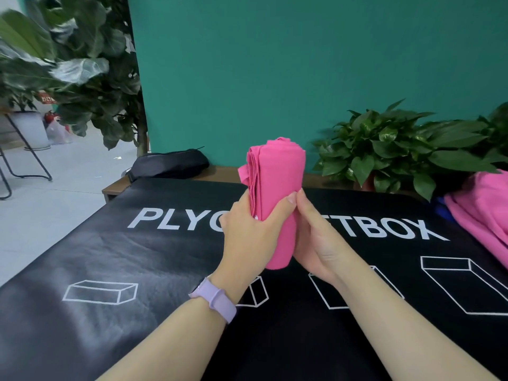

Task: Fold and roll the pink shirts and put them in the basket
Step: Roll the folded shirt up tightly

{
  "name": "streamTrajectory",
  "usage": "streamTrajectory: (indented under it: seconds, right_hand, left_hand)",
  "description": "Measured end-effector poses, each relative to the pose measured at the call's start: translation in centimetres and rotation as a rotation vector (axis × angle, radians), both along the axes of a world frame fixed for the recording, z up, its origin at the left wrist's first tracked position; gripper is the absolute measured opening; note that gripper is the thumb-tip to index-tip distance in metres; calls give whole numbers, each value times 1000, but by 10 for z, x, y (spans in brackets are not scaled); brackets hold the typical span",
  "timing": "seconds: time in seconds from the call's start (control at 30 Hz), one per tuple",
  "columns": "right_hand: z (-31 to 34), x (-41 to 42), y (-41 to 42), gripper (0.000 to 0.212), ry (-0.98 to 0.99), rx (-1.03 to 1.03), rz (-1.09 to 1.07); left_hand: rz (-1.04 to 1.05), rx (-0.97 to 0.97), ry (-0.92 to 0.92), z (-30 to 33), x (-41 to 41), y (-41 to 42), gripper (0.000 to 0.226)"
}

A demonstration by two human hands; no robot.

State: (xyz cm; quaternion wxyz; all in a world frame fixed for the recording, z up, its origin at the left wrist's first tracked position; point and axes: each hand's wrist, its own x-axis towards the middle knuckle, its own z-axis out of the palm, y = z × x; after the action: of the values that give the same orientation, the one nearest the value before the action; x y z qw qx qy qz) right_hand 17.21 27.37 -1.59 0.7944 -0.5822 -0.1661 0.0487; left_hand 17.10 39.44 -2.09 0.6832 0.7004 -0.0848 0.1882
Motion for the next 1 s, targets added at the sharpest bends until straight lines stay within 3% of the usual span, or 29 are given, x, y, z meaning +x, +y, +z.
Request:
streamTrajectory:
  seconds: [0.2,0.33,0.43,0.67,0.8,0.9,1.0]
  right_hand:
    - [-2,-1,-1,73,130,37,17]
    - [-2,-2,-5,71,167,51,61]
    - [1,-3,-9,65,163,31,125]
    - [-1,-2,-10,65,154,-53,91]
    - [-3,-1,-10,63,131,-66,26]
    - [-2,-1,-12,49,93,-85,-14]
    - [-1,-1,-17,52,57,-124,-25]
  left_hand:
    - [74,245,-5,-3,1,-5,53]
    - [73,384,-20,-10,5,-4,55]
    - [26,428,-28,-15,7,0,73]
    - [-64,458,-24,-16,8,2,42]
    - [-80,443,-45,-19,10,5,43]
    - [-74,439,-71,-19,12,7,59]
    - [-97,330,-81,-17,15,12,68]
